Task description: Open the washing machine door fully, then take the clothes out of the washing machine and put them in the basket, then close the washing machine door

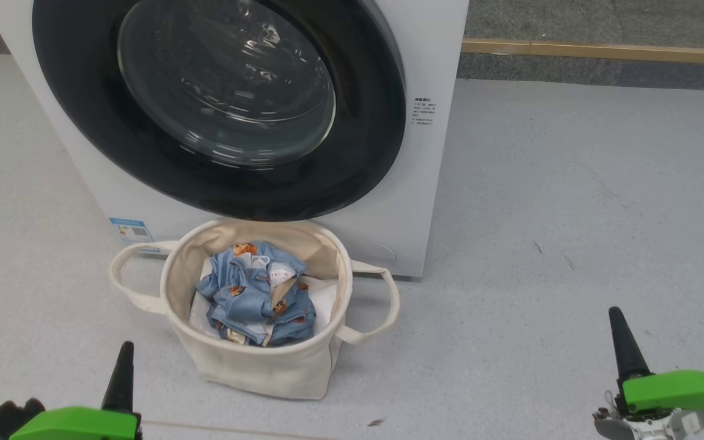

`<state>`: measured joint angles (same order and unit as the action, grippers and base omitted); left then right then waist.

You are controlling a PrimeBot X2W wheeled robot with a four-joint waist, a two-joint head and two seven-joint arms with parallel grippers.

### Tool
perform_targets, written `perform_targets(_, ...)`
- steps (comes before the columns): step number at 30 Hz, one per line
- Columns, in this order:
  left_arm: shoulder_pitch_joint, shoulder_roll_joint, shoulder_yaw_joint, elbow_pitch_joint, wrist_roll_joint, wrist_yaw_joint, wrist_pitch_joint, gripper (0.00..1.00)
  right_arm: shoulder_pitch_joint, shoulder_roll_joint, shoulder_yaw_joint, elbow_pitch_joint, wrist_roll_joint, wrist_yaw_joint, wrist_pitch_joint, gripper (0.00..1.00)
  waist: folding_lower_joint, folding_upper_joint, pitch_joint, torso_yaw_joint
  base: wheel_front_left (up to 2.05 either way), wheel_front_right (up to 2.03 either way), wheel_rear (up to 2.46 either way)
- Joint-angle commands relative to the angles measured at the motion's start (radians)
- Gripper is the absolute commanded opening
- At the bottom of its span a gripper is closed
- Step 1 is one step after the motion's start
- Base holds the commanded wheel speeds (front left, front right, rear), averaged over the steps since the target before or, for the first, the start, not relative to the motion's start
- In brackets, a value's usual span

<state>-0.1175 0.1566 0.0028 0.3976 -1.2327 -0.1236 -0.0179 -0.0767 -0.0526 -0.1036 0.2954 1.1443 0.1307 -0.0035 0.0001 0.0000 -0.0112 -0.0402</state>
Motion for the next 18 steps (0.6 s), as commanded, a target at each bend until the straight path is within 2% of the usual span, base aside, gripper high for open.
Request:
perform_targets(1, -0.020, 0.006, 0.035, -0.041, -0.023, -0.005, 0.011, 0.00, -0.037, -0.004, 0.010, -0.040, 0.031, 0.000, 0.008, 0.00, 0.0000, 0.0000, 0.001, 0.001, 0.00, 0.00, 0.00)
perform_targets(18, -0.007, -0.042, 0.068, -0.089, -0.175, -0.006, 0.063, 0.00, -0.035, -0.001, 0.001, -0.045, 0.217, 0.000, 0.055, 0.00, 0.0000, 0.0000, 0.006, 0.018, 0.00, 0.00, 0.00)
